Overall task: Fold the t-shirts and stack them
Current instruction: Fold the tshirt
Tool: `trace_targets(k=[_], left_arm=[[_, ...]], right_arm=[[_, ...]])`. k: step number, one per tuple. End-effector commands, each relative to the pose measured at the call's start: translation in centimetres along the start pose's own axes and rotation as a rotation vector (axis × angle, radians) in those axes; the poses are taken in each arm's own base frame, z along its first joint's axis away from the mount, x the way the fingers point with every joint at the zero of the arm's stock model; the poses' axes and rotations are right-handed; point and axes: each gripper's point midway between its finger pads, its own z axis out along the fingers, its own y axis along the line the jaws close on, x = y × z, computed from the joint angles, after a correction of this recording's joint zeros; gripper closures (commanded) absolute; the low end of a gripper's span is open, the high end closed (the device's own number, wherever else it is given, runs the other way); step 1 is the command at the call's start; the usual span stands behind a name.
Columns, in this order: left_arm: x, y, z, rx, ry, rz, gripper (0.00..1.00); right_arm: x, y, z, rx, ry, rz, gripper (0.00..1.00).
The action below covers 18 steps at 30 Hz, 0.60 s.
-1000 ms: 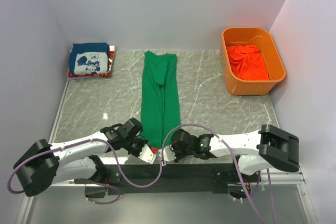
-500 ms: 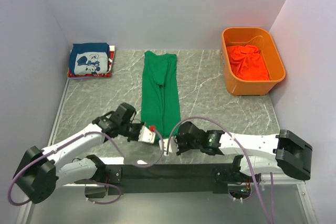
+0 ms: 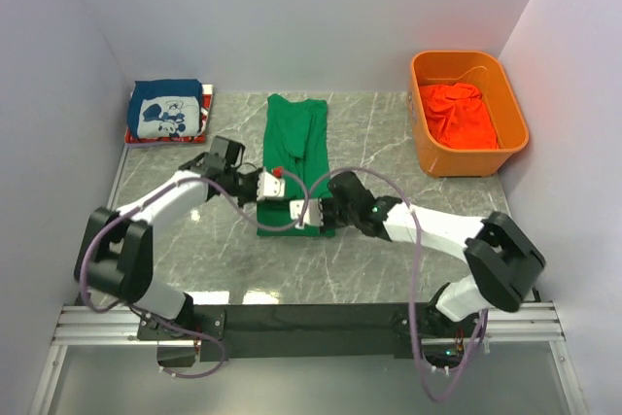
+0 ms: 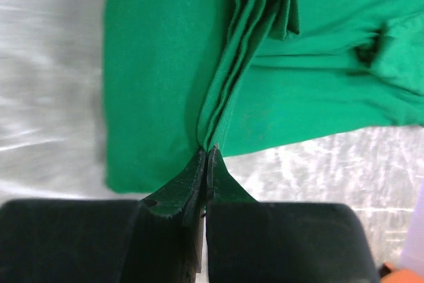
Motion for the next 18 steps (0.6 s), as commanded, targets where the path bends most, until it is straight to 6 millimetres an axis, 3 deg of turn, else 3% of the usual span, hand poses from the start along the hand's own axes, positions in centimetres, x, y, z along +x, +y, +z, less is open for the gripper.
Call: trace_targets(k=[1,11,18], left_arm=[[-0.7,4.8,-0.5,-0.062,-0.059,0.080,0.99],[3.2,12.1,1.0,-0.094,-0.056,0.069,0.99],[4.6,15.5,1.8,-0.109,-0.056,0.085,0.99]], right_arm=[[-0.8,-4.9,0.5,0.078,-0.045,-0.047,1.00],[2.1,-12.1,4.5,0.116,0.010,-0.025,1.00],[4.2,-14.6,6.2,0.115,0.045,-0.001,1.00]])
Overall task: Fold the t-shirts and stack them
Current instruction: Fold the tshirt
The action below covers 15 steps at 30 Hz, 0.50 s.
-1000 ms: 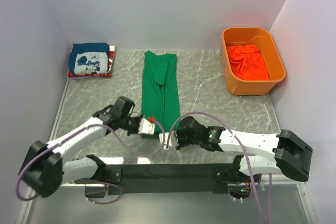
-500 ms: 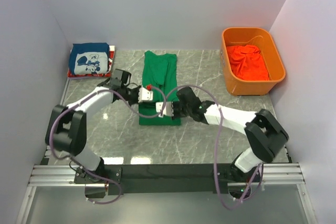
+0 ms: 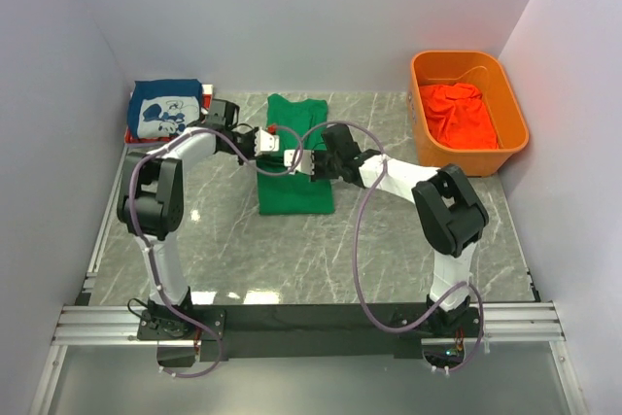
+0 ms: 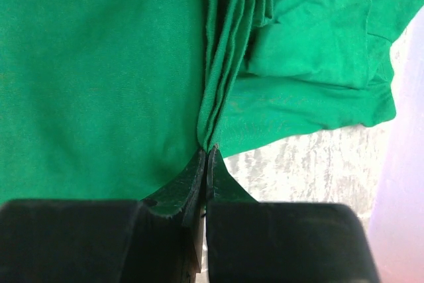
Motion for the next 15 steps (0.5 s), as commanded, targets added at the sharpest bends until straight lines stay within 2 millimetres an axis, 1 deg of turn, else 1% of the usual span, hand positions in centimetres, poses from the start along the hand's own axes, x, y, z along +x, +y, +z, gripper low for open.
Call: trace_targets(k=[1,3,4,5,6,7,8,9,10,11,12,13,15], left_arm=[[-0.9,2.3,0.1,-0.015,-0.043,0.065,0.99],[-0.2,2.5,0.8,-0.009,-0.041,0.057,0.99],[-0.2,2.9,0.9,-0.013,-0.041,0.063,0.99],[0.2,2.8,1.3,-0.006,-0.039,0.059,0.99],[0.2,3.0,1.3,-0.005,-0.039,0.057,0.99],[0.4,3.0,1.5,0.001,-0.036,0.059,0.98],[0.7,2.9,1.7,0.006,-0.031,0.051,0.88],[0.8,3.0,1.7,0.002,-0.026,0.043,0.80],[0.8,3.4,1.7,-0.013,-0.027,0.020,0.74],[0.7,3.5,1.5,-0.022,-0.020,0.009,0.65],[0.7,4.1,0.9,-0.038,-0.018,-0.002,0.61],[0.3,4.4,0.2,-0.054,-0.026,-0.035,0.59],[0.2,4.8,-1.4,-0.080,-0.038,-0.079,0.53]], right_arm=[[-0.2,-2.1,0.2,0.022,-0.011,-0.017,1.00],[0.2,-2.2,0.7,0.019,-0.004,-0.018,1.00],[0.2,-2.3,0.8,0.021,-0.004,-0.018,1.00],[0.3,-2.5,1.1,0.020,0.002,-0.016,1.00],[0.4,-2.3,1.2,0.015,0.006,-0.012,1.00],[0.6,-2.1,1.5,0.008,0.016,-0.011,0.97],[0.7,-2.4,1.4,0.017,0.023,-0.011,0.91],[0.8,-3.2,1.3,0.054,0.034,0.017,0.73],[0.6,-3.8,1.1,0.084,0.034,0.032,0.66],[0.4,-4.4,0.8,0.113,0.031,0.044,0.53],[0.3,-5.3,0.5,0.150,0.030,0.075,0.52],[-0.1,-6.5,-0.6,0.192,0.030,0.089,0.42],[-0.5,-7.1,-1.9,0.204,0.021,0.124,0.41]])
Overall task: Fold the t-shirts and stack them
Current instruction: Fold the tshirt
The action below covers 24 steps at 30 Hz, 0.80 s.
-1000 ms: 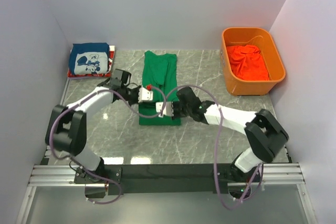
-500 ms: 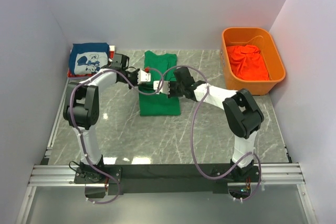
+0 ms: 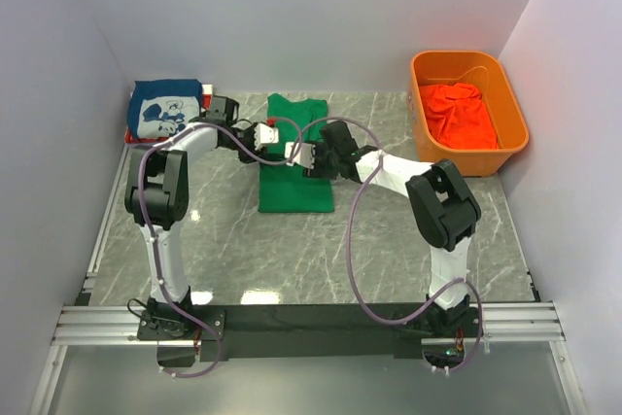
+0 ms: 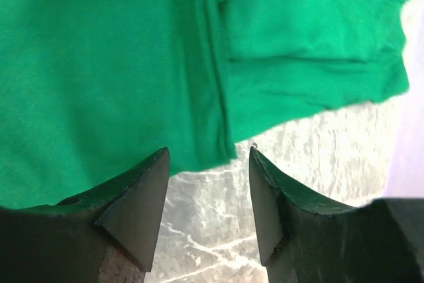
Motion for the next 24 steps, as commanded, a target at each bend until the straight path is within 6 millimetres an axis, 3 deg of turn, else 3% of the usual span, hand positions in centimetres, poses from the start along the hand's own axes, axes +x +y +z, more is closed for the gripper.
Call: trace_targets(k=[1,2,3,4,5,8,9,11,12,14,15,20,24], left_arm=[[-2.4,2.5,-3.7,-0.085,-0.050,-0.067,0.52],[-3.4,2.9,-5.0,-0.116,-0.061,-0.062,0.50],[-2.8,1.9,-5.4,-0.111,-0.055,-0.092,0.50],[-4.1,1.7,-6.7,-0.131,-0.069,-0.077,0.50],[-3.4,-0.1,-6.7,-0.114,-0.064,-0.105,0.49],[-4.8,-2.0,-8.0,-0.131,-0.089,-0.091,0.48],[-4.0,-4.3,-7.5,-0.096,-0.085,-0.107,0.47],[-4.5,-6.2,-7.6,-0.074,-0.092,-0.095,0.47],[-4.1,-8.1,-6.8,-0.043,-0.088,-0.105,0.47],[-4.1,-10.4,-6.2,-0.013,-0.078,-0.087,0.48],[-4.1,-10.7,-5.9,-0.018,-0.080,-0.054,0.48],[-3.4,-14.2,-4.7,0.032,-0.041,0.047,0.48],[-2.6,-15.2,-3.7,0.035,-0.009,0.097,0.47]], right_arm=[[-3.4,-5.9,-4.9,0.176,-0.087,0.070,0.41],[-3.5,-5.8,-5.7,0.175,-0.100,0.076,0.41],[-3.6,-5.1,-6.3,0.157,-0.105,0.074,0.41],[-3.8,-4.1,-7.6,0.141,-0.124,0.071,0.41],[-4.1,-2.6,-8.1,0.088,-0.144,0.076,0.43],[-4.5,1.1,-9.5,-0.005,-0.194,0.065,0.45],[-5.0,2.5,-9.6,-0.028,-0.201,0.040,0.46],[-4.7,4.9,-9.5,-0.063,-0.199,0.020,0.48],[-4.9,6.7,-9.1,-0.097,-0.197,0.001,0.49],[-4.9,7.9,-8.5,-0.115,-0.185,-0.011,0.51],[-4.6,9.1,-7.9,-0.138,-0.171,-0.018,0.52],[-3.7,10.8,-6.3,-0.169,-0.121,-0.036,0.52],[-3.1,12.2,-5.2,-0.198,-0.088,-0.059,0.51]])
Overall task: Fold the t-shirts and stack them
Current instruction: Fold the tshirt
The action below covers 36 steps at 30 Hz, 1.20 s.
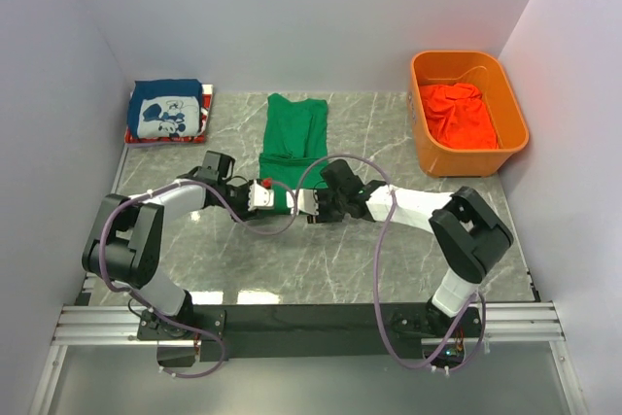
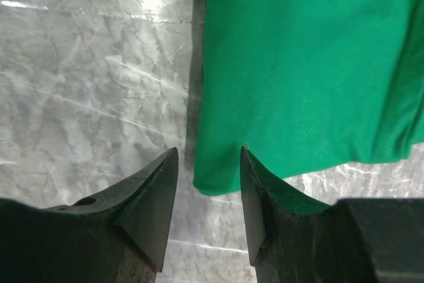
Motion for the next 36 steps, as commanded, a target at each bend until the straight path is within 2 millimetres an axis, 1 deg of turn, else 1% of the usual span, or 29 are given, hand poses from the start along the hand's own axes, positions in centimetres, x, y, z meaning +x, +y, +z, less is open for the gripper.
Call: trace_targets(k=[1,2,6,9,10,12,13,14,15,16,18,19,20,21,22,23,24,25,26,27,28,29,30,31,32,33,34,35,36], left_arm=[[-0.9,1.6,0.0,-0.068,0.002,0.149,0.47],[-0.9,1.4,0.3,-0.061,0.007,0.158,0.47],[0.1,1.7,1.3,-0.054,0.042,0.153,0.49],[0.9,1.9,1.8,-0.046,0.065,0.152,0.52],[1.2,1.9,1.9,-0.041,0.077,0.148,0.56],[1.4,2.0,1.9,-0.038,0.084,0.156,0.63],[1.4,1.9,1.9,-0.036,0.088,0.157,0.67],[1.5,1.8,1.9,-0.032,0.088,0.160,0.77],[1.4,1.6,1.8,-0.024,0.086,0.161,0.81],[1.0,1.6,1.6,-0.027,0.078,0.165,0.90],[0.0,1.3,1.2,-0.017,0.050,0.157,0.99],[-0.9,1.1,0.5,-0.018,0.037,0.153,0.99],[-1.8,0.7,0.3,-0.005,0.013,0.149,0.99],[-2.9,0.5,-0.4,-0.006,-0.002,0.170,0.99],[-3.2,-0.9,-0.9,0.040,-0.007,0.143,0.99],[-4.0,-1.5,-1.2,0.053,-0.019,0.145,0.99],[-5.5,-2.1,-2.1,0.052,-0.053,0.156,0.99],[-6.1,-2.7,-2.6,0.064,-0.066,0.156,0.99],[-6.5,-4.6,-3.0,0.112,-0.066,0.133,0.99],[-7.8,-5.4,-3.9,0.114,-0.099,0.156,0.99],[-8.3,-6.1,-4.3,0.122,-0.107,0.159,0.99],[-8.6,-7.7,-4.6,0.159,-0.108,0.142,0.99],[-9.5,-8.3,-5.4,0.143,-0.122,0.152,0.99],[-9.6,-9.5,-5.6,0.160,-0.128,0.143,0.99],[-9.8,-10.7,-5.9,0.182,-0.133,0.140,0.99],[-10.6,-11.3,-6.6,0.164,-0.148,0.159,0.99],[-11.0,-12.2,-6.8,0.176,-0.166,0.156,0.99],[-11.3,-12.8,-7.1,0.177,-0.177,0.156,0.99],[-11.5,-13.8,-7.6,0.196,-0.183,0.131,0.99]], right_arm=[[0.0,-0.5,0.5,0.030,0.019,-0.036,0.50],[-0.1,-0.3,0.8,0.029,0.026,-0.049,0.50],[0.6,0.2,1.5,-0.001,0.066,-0.069,0.51],[1.0,0.4,2.0,0.000,0.094,-0.098,0.58],[1.3,0.5,2.2,0.000,0.109,-0.104,0.65],[1.8,0.2,2.8,0.017,0.148,-0.109,0.74],[1.7,0.0,2.9,0.021,0.149,-0.105,0.84],[1.7,-0.1,3.0,0.025,0.148,-0.096,0.89],[1.8,-0.4,3.0,0.035,0.160,-0.094,0.96],[1.8,-0.5,2.8,0.043,0.164,-0.091,1.00],[1.2,-0.7,1.9,0.054,0.152,-0.082,1.00],[0.9,-0.9,1.5,0.059,0.140,-0.073,1.00],[0.7,-0.6,0.9,0.045,0.139,-0.056,1.00],[-0.5,-0.9,-0.2,0.050,0.100,-0.051,1.00],[-1.1,-0.7,-0.8,0.042,0.080,-0.043,1.00],[-1.2,0.0,-1.6,0.013,0.081,-0.021,1.00],[-2.5,-0.4,-2.9,0.026,0.041,-0.020,1.00],[-3.1,0.1,-3.6,0.009,0.018,-0.011,1.00],[-3.5,1.1,-4.3,-0.024,0.015,-0.001,1.00],[-4.5,1.2,-5.7,-0.015,-0.014,-0.003,1.00],[-5.0,1.8,-6.3,-0.030,-0.036,0.000,1.00],[-4.9,2.7,-6.9,-0.053,-0.034,0.011,1.00],[-5.5,3.6,-8.0,-0.060,-0.054,-0.002,1.00],[-5.7,4.3,-8.5,-0.072,-0.066,0.000,1.00],[-5.7,5.6,-9.0,-0.109,-0.074,-0.001,1.00],[-6.1,6.7,-9.9,-0.117,-0.098,-0.014,1.00],[-6.2,7.8,-10.4,-0.146,-0.103,-0.004,1.00],[-6.4,8.5,-10.9,-0.159,-0.113,-0.006,1.00],[-6.8,9.0,-11.8,-0.156,-0.136,-0.010,1.00]])
